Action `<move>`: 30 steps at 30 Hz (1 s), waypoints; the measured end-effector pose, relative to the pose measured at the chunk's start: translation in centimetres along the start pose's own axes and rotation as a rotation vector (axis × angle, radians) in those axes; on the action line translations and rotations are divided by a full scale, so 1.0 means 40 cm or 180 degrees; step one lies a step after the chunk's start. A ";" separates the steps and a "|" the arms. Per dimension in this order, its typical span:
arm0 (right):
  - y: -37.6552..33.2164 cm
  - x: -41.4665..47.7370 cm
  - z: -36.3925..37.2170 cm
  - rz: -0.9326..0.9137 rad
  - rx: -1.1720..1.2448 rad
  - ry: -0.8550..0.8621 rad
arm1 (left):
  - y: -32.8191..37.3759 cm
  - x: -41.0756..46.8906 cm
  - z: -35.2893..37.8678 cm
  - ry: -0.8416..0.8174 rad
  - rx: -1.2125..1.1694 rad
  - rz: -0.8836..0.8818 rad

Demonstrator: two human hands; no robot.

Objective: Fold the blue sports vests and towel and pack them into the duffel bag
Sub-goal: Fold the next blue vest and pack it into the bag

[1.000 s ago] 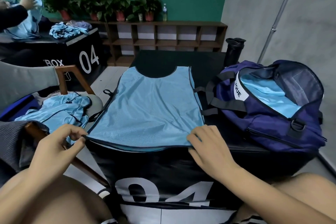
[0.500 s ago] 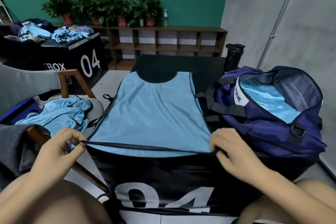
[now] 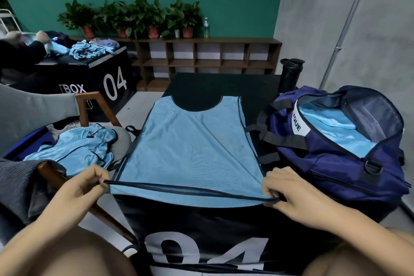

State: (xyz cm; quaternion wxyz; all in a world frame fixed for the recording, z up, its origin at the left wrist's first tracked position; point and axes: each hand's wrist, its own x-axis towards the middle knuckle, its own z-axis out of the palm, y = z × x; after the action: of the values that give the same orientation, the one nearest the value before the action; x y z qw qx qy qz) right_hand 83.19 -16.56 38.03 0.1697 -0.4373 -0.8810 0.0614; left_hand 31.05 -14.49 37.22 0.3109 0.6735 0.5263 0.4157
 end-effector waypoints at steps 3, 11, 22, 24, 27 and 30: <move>-0.001 0.002 0.003 0.0116 0.0400 -0.0004 | -0.003 0.007 -0.001 -0.0051 -0.0039 0.0011; -0.016 0.021 -0.061 0.0757 0.2333 0.0285 | -0.034 0.036 -0.031 0.0426 -0.0717 -0.0427; -0.041 0.017 -0.110 0.0944 0.2838 0.0217 | 0.028 0.033 -0.014 0.0485 -0.1515 -0.0690; -0.050 0.020 -0.104 0.0959 0.3053 0.0291 | 0.040 0.035 -0.002 0.0427 -0.1596 -0.0731; -0.058 0.021 -0.084 0.1084 0.3496 0.0537 | 0.051 0.030 0.011 0.0393 -0.1879 -0.0834; -0.059 0.022 -0.073 0.1252 0.3670 0.0701 | 0.058 0.026 0.022 0.0353 -0.1802 -0.0870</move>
State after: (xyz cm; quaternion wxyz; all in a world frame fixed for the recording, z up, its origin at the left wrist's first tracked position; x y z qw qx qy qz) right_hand 81.93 -17.42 41.58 0.4542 -0.4331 -0.5863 0.5123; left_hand 32.98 -14.06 39.04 0.5099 0.4596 0.4914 0.5361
